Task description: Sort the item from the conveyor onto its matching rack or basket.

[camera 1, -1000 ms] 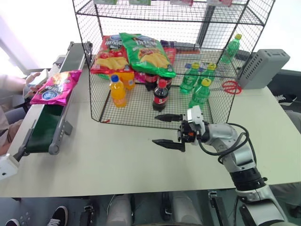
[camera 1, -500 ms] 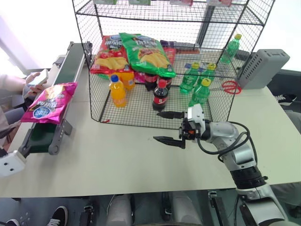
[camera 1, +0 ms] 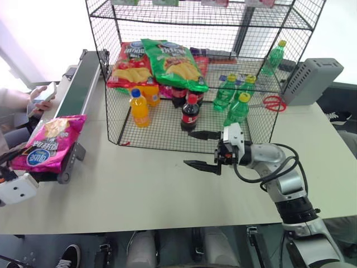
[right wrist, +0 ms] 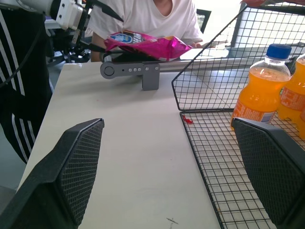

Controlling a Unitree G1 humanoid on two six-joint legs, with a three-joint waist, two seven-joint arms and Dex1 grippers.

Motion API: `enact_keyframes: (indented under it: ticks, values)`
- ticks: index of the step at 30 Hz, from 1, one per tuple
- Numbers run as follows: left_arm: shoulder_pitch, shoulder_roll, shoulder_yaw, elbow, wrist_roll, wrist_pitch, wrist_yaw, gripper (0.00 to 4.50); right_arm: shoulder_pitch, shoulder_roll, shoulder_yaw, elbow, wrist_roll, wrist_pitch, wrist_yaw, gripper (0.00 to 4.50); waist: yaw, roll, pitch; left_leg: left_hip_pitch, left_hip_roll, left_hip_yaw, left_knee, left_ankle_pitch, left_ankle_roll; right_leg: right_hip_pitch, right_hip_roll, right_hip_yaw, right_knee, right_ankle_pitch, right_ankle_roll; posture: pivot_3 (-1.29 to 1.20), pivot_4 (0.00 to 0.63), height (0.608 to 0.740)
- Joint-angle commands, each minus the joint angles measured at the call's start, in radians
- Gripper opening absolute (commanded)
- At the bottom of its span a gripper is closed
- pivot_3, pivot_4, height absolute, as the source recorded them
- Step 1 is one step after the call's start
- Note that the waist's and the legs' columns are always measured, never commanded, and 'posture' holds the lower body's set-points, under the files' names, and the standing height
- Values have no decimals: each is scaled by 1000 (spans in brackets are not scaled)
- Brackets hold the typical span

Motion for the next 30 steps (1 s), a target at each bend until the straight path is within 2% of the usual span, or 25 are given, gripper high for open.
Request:
enact_keyframes:
  ticks: [1,4,11,12,17,20,24,25,27,30]
  values:
    - [-11,16,-14,-2,-40,8,-11,4500,-16,-10,-28,-22,5,-18,-6,4452,0,0,0,0,0,0,0,0,0,0,0,0,0,0,0,0,150,740]
    - [-27,14,-23,-12,-77,22,-32,3626,-17,-11,-26,-22,2,-21,-7,4500,0,0,0,0,0,0,0,0,0,0,0,0,0,0,0,0,150,740]
    - [-42,7,-18,-35,-151,33,-74,246,-23,-16,-31,-2,-11,-40,-10,4500,0,0,0,0,0,0,0,0,0,0,0,0,0,0,0,0,150,740]
    - [-45,5,-10,-43,-171,38,-80,22,-24,-17,-31,1,-13,-45,-11,4500,0,0,0,0,0,0,0,0,0,0,0,0,0,0,0,0,150,740]
    - [-79,-17,21,-91,-333,118,-151,22,-28,-12,-27,19,-31,-76,-18,4500,0,0,0,0,0,0,0,0,0,0,0,0,0,0,0,0,150,740]
    - [-83,-47,48,-218,-590,234,-298,22,-34,-7,-33,29,-22,-75,-22,4500,0,0,0,0,0,0,0,0,0,0,0,0,0,0,0,0,150,740]
    - [50,-67,119,-584,-1110,659,-543,22,-38,-25,-48,22,14,-43,-2,4500,-3,0,0,0,0,0,0,0,0,0,0,0,0,0,0,0,150,740]
    - [87,-60,147,-659,-1202,752,-578,22,-37,-32,-54,17,29,-24,8,4500,-5,0,0,0,0,0,0,0,0,0,-1,1,1,0,0,0,150,740]
    - [141,-35,216,-763,-1378,946,-622,22,-34,-45,-69,-1,72,27,25,4500,-4,0,0,0,0,-1,0,0,0,0,-1,1,1,0,0,0,150,740]
    - [158,8,301,-870,-1701,1225,-640,22,-9,-95,-100,-85,233,237,62,4500,0,0,1,0,0,-3,1,0,0,1,1,1,2,0,0,0,150,740]
